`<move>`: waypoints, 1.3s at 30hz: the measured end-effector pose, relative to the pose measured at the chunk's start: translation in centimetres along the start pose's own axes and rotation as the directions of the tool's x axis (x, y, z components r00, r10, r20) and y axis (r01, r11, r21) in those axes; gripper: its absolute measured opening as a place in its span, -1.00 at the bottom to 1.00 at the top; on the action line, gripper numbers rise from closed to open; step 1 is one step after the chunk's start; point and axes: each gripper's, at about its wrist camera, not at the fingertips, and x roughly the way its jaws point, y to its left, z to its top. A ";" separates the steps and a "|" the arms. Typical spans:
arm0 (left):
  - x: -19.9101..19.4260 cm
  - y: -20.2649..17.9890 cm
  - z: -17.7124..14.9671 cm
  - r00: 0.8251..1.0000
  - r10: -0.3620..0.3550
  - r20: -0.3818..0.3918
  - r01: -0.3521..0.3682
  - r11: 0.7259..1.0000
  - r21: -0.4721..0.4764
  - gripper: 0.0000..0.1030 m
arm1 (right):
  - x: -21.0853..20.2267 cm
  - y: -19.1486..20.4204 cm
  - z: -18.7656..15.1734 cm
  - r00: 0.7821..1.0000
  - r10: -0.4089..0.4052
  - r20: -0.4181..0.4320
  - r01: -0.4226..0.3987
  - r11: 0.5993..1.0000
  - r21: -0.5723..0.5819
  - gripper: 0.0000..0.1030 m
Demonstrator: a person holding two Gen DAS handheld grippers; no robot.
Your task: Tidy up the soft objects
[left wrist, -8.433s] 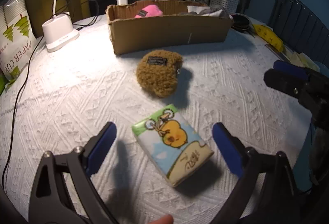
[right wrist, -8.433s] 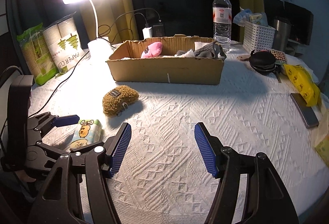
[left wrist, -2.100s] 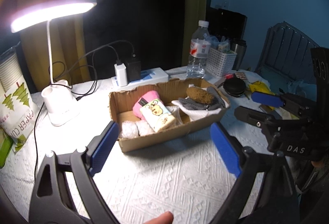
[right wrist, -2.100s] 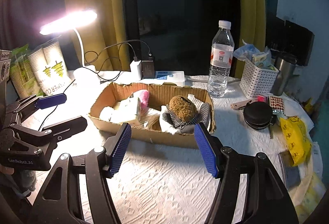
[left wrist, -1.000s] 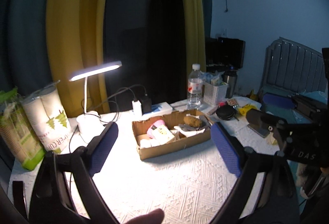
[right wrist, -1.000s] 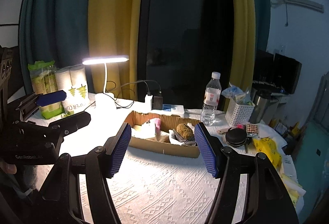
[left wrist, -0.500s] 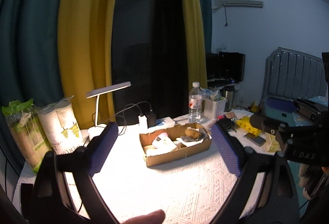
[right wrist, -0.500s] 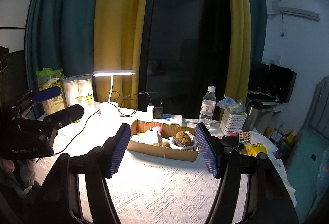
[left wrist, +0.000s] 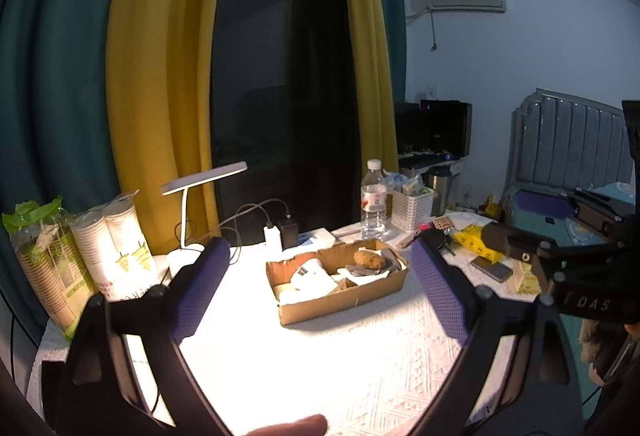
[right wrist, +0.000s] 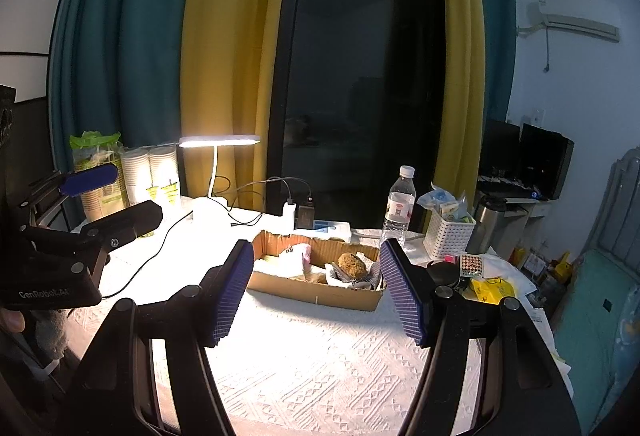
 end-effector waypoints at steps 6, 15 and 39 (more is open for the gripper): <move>0.0 0.0 0.0 1.000 -0.001 -0.001 0.001 1.000 0.000 0.80 | 0.0 0.0 0.0 1.000 -0.001 0.000 0.001 1.000 -0.001 0.34; 0.0 0.0 0.0 1.000 0.000 -0.001 0.000 1.000 -0.001 0.80 | 0.0 -0.1 0.0 1.000 0.000 -0.001 0.000 1.000 0.000 0.34; -0.2 -0.6 -0.5 1.000 -0.003 -0.003 0.003 1.000 -0.005 0.80 | 0.0 -0.1 -0.3 1.000 -0.001 -0.005 0.001 1.000 -0.001 0.34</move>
